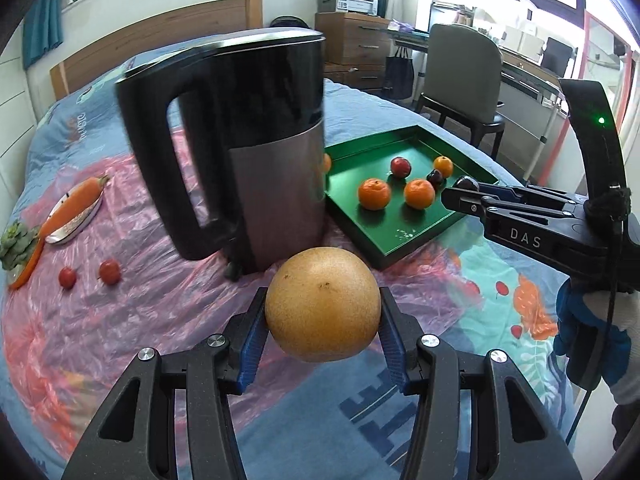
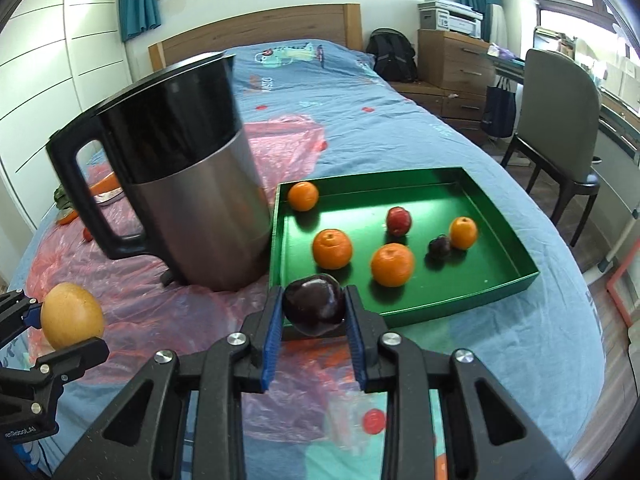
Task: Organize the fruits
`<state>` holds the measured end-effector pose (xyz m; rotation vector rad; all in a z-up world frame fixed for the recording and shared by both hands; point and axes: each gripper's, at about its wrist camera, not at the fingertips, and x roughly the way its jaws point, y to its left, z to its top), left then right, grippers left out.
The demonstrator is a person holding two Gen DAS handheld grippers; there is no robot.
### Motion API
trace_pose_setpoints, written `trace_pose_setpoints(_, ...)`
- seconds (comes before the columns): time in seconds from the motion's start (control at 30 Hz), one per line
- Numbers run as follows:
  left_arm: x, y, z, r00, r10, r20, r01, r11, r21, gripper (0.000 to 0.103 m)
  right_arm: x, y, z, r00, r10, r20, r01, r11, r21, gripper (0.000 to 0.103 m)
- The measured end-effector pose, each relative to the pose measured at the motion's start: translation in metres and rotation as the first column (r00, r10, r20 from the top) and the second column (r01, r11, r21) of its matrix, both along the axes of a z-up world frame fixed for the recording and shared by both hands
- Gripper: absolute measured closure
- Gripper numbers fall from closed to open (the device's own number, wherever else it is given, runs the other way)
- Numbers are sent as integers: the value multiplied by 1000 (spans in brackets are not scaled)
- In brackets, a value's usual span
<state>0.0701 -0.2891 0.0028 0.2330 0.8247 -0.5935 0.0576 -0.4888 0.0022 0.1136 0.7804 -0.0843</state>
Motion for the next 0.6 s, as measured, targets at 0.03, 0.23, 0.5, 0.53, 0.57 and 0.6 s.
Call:
trace_pose_setpoints(0.03, 3, -10, 1, 1000, -13, -1, 13, 1000, -1, 57, 1, -10, -1, 1000, -15, 1, 15, 1000, -2, 60)
trace_pose_setpoints(0.23, 37, -69, -5, 998, -61, -24, 61, 998, 7, 57, 18, -61, -17, 997, -75, -3, 75, 997, -5, 60)
trace_pose_setpoints(0.5, 86, -123, -37, 991, -70, -112, 74, 997, 32, 57, 55, -116, -46, 989, -137, -54, 136, 990, -29, 60)
trace_pose_setpoints(0.53, 91, -127, -41, 989, -68, -128, 73, 997, 31, 57, 59, -122, -51, 988, -142, -65, 140, 990, -35, 60)
trace_pose_setpoints(0.57, 95, -131, -45, 988, -67, -139, 72, 997, 32, 57, 64, -127, -55, 986, -145, -79, 142, 989, -44, 60)
trace_pose_setpoints(0.6, 97, -135, -49, 987, -69, -145, 75, 997, 36, 57, 68, -132, -60, 985, -148, -90, 144, 988, -56, 60)
